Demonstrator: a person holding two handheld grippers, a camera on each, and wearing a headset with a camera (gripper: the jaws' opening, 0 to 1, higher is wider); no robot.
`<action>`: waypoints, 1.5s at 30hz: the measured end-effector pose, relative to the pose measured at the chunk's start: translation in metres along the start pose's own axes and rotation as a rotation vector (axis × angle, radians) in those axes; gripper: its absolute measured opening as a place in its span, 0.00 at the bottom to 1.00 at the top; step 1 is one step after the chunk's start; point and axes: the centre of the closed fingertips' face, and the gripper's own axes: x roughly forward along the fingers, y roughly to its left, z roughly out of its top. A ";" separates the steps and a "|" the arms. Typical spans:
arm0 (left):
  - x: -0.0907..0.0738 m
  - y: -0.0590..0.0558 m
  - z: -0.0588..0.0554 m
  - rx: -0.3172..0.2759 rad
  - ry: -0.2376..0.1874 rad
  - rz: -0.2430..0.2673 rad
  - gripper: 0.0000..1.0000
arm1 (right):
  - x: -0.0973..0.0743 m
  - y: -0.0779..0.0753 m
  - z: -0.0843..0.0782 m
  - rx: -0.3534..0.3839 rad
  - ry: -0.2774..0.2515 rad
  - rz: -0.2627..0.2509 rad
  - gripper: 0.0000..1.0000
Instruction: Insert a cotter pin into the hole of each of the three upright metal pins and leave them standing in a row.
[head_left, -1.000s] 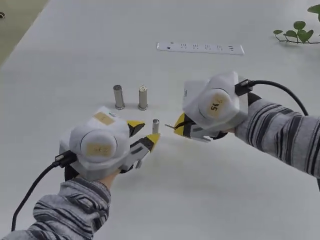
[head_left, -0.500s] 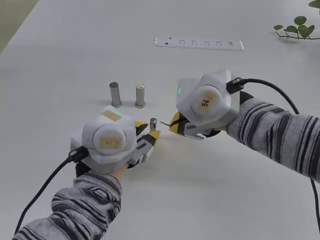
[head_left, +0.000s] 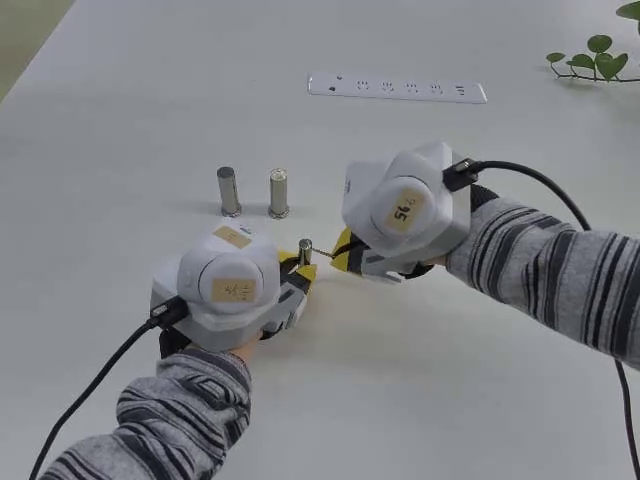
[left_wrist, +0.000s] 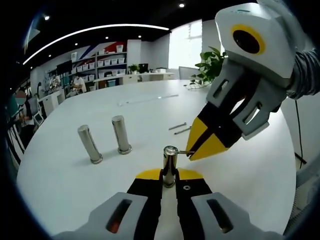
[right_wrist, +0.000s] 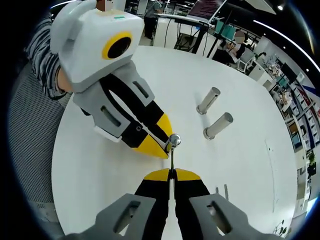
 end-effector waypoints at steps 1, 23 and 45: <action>0.000 0.000 0.000 0.003 0.000 0.001 0.06 | 0.000 0.000 0.000 -0.001 0.000 0.000 0.00; 0.005 0.000 -0.011 0.029 0.035 0.016 0.05 | 0.001 -0.002 0.001 -0.022 0.014 -0.003 0.00; 0.006 0.000 -0.014 0.044 0.037 0.041 0.05 | -0.001 -0.003 0.003 -0.073 0.070 -0.015 0.00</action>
